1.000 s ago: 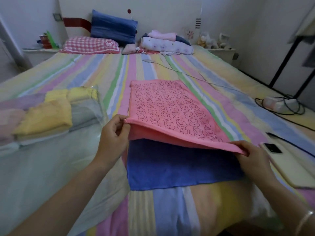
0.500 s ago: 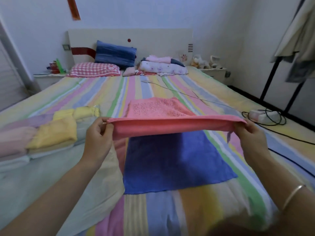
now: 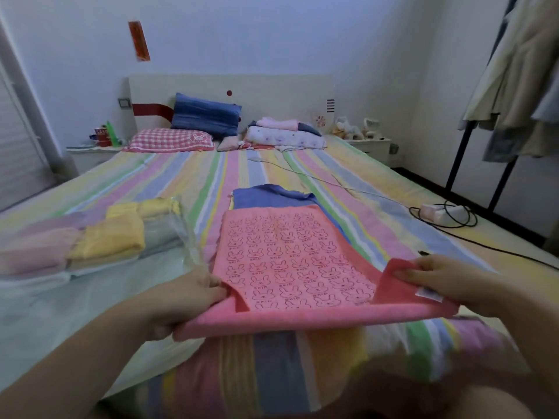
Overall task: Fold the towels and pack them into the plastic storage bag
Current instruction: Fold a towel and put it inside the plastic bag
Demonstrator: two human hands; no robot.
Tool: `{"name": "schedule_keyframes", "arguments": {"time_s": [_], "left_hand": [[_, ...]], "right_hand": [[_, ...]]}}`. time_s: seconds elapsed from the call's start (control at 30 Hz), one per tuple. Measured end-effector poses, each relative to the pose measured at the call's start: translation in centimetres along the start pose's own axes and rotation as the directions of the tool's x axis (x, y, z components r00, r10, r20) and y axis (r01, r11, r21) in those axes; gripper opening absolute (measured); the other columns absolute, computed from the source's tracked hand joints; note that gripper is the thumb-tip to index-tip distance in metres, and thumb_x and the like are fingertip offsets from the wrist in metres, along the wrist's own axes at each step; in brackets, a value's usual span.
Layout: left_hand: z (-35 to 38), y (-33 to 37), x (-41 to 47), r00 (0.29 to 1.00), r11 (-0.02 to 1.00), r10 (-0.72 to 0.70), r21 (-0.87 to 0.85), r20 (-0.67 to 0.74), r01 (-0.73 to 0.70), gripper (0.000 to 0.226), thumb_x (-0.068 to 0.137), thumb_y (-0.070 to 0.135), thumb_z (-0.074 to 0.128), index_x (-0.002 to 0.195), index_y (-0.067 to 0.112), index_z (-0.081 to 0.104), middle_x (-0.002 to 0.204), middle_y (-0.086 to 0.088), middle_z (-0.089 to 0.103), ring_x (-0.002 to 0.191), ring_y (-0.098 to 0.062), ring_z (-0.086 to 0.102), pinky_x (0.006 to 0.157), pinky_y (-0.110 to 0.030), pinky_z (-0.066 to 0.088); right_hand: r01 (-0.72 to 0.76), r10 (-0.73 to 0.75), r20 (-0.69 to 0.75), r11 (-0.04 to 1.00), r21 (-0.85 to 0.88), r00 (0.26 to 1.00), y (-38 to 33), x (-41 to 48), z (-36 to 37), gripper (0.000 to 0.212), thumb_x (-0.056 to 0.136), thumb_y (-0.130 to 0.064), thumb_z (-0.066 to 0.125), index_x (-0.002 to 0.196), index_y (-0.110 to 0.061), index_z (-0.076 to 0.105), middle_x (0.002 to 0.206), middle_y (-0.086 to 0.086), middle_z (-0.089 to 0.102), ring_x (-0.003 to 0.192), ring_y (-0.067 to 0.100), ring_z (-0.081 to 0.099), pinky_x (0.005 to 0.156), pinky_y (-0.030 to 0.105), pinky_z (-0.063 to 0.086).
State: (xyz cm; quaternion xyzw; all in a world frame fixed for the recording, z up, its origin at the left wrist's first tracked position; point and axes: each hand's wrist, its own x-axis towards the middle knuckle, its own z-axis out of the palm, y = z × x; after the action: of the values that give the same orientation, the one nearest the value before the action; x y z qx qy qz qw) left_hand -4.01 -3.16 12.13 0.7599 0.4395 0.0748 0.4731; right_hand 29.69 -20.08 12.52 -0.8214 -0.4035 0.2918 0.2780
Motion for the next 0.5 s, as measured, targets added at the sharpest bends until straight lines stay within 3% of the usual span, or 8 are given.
{"name": "schedule_keyframes", "arguments": {"time_s": [0.07, 0.17, 0.23, 0.3, 0.4, 0.5], "left_hand": [[-0.1, 0.4, -0.7, 0.999, 1.0, -0.01, 0.002, 0.052, 0.01, 0.031, 0.101, 0.016, 0.045, 0.097, 0.013, 0.075, 0.09, -0.001, 0.076, 0.083, -0.013, 0.071, 0.067, -0.019, 0.053], [-0.5, 0.6, 1.2, 0.984, 0.999, 0.028, 0.023, -0.176, -0.024, 0.03, 0.1, 0.015, 0.044, 0.091, 0.009, 0.072, 0.086, -0.006, 0.074, 0.074, -0.013, 0.066, 0.063, -0.023, 0.049], [-1.0, 0.2, 4.1, 0.907, 0.996, 0.075, 0.074, -0.415, -0.048, 0.028, 0.098, 0.017, 0.045, 0.09, 0.006, 0.069, 0.088, -0.012, 0.07, 0.083, -0.023, 0.064, 0.073, -0.033, 0.048], [-1.9, -0.8, 7.6, 0.825, 0.995, 0.1, 0.07, -0.556, -0.074, 0.027, 0.096, 0.016, 0.045, 0.085, 0.003, 0.066, 0.081, -0.014, 0.067, 0.079, -0.029, 0.061, 0.07, -0.036, 0.046], [-3.0, -2.3, 13.0, 0.759, 0.996, 0.089, 0.038, -0.645, -0.084, 0.027, 0.093, 0.014, 0.043, 0.074, 0.004, 0.06, 0.069, -0.01, 0.059, 0.07, -0.027, 0.054, 0.063, -0.037, 0.041], [-3.7, -3.4, 18.7, 0.697, 0.997, 0.077, 0.074, -0.713, -0.034, 0.023, 0.094, 0.013, 0.044, 0.082, 0.001, 0.059, 0.08, -0.015, 0.061, 0.075, -0.029, 0.055, 0.064, -0.035, 0.036]], "right_hand": [[-0.039, 0.039, 0.072, 0.999, 0.01, 0.997, 0.5, -0.4, -0.5, 0.024, 0.091, -0.035, 0.061, 0.093, -0.014, 0.074, 0.09, 0.017, 0.073, 0.066, 0.023, 0.062, 0.066, 0.036, 0.048], [-0.024, 0.024, -0.003, 0.999, 0.038, 1.0, 1.1, 0.9, -0.7, 0.028, 0.094, -0.032, 0.058, 0.094, -0.007, 0.07, 0.095, 0.021, 0.071, 0.071, 0.026, 0.063, 0.073, 0.041, 0.051], [0.008, 0.001, -0.095, 0.996, 0.091, 0.995, 1.0, 2.8, -0.3, 0.03, 0.096, -0.03, 0.056, 0.096, -0.003, 0.067, 0.094, 0.022, 0.07, 0.073, 0.027, 0.064, 0.074, 0.042, 0.052], [0.051, -0.015, -0.177, 0.978, 0.203, 0.984, 0.6, 5.1, 0.3, 0.027, 0.097, -0.028, 0.053, 0.098, -0.005, 0.067, 0.094, 0.019, 0.071, 0.075, 0.028, 0.065, 0.073, 0.04, 0.053], [0.121, -0.03, -0.278, 0.941, 0.316, 0.96, -0.2, 9.8, 1.1, 0.025, 0.099, -0.026, 0.05, 0.093, -0.009, 0.067, 0.09, 0.015, 0.069, 0.071, 0.024, 0.064, 0.064, 0.03, 0.05], [0.176, -0.07, -0.371, 0.95, 0.26, 0.926, -0.5, 16.7, 2.2, 0.025, 0.098, -0.027, 0.051, 0.088, -0.011, 0.066, 0.087, 0.012, 0.069, 0.075, 0.026, 0.065, 0.066, 0.033, 0.05]]}}
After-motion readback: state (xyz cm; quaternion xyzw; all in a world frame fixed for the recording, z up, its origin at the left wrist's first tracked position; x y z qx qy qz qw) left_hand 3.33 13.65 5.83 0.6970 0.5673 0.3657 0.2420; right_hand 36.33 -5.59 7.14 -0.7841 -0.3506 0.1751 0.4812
